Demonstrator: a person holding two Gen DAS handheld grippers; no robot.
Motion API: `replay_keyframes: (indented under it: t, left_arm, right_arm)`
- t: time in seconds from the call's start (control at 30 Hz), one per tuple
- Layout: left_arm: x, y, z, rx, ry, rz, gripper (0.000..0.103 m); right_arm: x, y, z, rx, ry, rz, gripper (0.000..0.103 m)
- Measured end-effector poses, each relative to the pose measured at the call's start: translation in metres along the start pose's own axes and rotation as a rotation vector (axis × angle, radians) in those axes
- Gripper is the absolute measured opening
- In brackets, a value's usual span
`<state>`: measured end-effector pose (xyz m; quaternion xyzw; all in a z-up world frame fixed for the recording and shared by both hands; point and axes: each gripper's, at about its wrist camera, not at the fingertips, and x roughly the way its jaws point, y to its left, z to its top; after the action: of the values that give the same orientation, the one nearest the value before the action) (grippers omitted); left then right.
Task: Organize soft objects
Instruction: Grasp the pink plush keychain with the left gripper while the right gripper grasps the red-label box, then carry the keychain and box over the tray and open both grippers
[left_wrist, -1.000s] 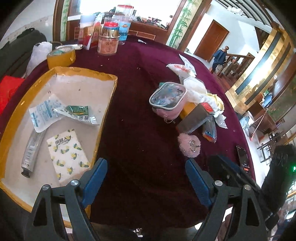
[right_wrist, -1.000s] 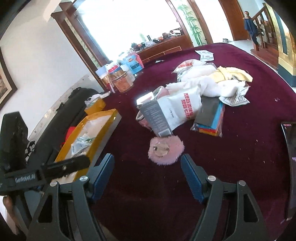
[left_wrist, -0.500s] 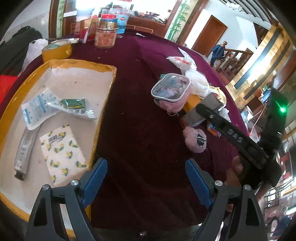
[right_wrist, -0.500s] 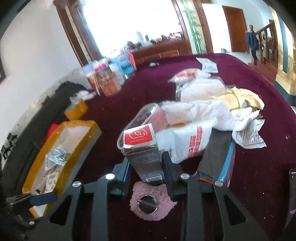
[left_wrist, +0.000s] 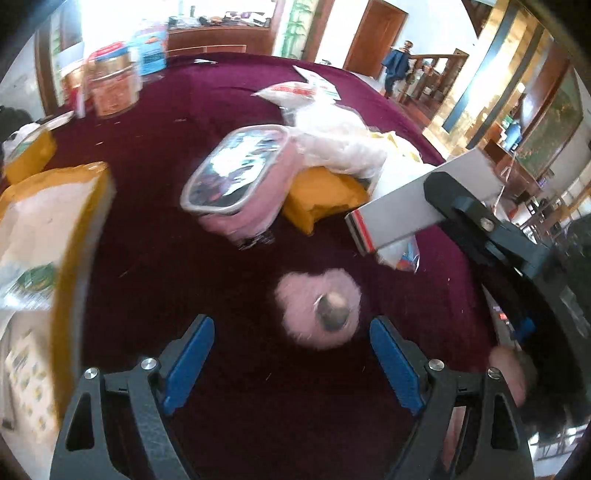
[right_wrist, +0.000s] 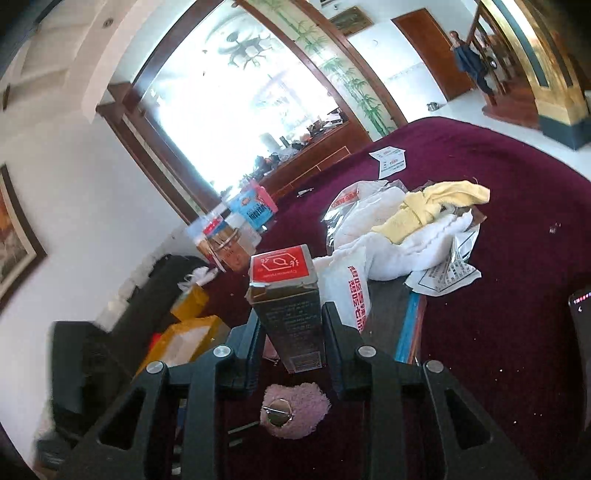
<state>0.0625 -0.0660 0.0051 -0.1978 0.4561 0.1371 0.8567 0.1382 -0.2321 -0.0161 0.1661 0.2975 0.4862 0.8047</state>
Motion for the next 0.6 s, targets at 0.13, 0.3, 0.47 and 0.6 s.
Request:
replay_keyframes:
  t: [0.13, 0.3, 0.47, 0.6]
  left_arm:
    - [0.023, -0.008, 0.008, 0.022, 0.046, -0.021, 0.072]
    - [0.024, -0.011, 0.007, 0.033, 0.018, 0.007, 0.043]
    - [0.002, 0.006, -0.004, -0.022, 0.011, -0.051, 0.037]
    - [-0.024, 0.031, -0.017, -0.119, 0.011, -0.124, 0.037]
  right_arm:
    - [-0.005, -0.006, 0.0, 0.033, -0.017, 0.0, 0.029]
    - [0.0, -0.001, 0.001, 0.018, 0.005, 0.005, 0.029]
    - [0.003, 0.006, -0.002, -0.016, 0.022, -0.005, 0.029]
    - [0.006, 0.017, -0.005, -0.072, 0.049, 0.027, 0.029]
